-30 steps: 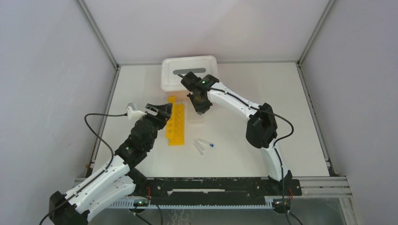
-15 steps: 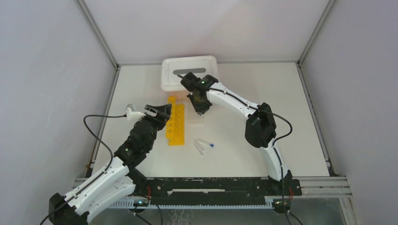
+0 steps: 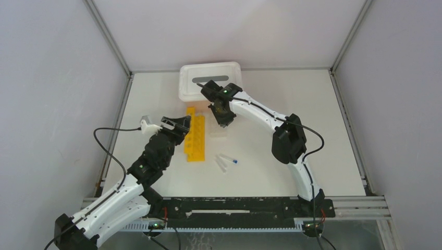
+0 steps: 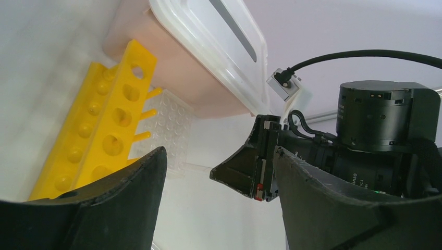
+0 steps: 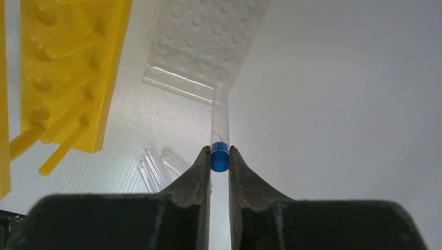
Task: Organize the chemistry lab equipment
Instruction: Insert the test tube into the slot of the test tube rack.
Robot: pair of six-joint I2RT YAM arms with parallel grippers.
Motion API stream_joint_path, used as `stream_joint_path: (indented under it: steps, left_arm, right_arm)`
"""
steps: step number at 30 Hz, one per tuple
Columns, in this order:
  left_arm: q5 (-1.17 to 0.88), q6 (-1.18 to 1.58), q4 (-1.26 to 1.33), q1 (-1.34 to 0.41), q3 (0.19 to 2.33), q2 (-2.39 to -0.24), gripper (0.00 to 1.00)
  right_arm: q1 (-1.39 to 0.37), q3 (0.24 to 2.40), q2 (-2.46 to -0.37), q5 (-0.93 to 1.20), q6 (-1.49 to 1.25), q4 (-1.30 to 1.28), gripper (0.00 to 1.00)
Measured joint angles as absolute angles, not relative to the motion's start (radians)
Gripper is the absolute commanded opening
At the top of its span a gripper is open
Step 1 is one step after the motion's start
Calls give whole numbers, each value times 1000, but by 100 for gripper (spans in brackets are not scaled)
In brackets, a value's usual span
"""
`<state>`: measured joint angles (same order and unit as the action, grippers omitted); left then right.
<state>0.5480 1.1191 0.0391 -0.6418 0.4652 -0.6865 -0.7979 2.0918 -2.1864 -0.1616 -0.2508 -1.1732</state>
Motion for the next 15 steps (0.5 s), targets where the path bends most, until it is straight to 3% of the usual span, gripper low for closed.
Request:
stream_joint_path:
  steps: [15]
  left_arm:
    - [548, 1119, 42, -642, 454, -686, 78]
  right_arm:
    - [-794, 2116, -2229, -176, -238, -1180, 17]
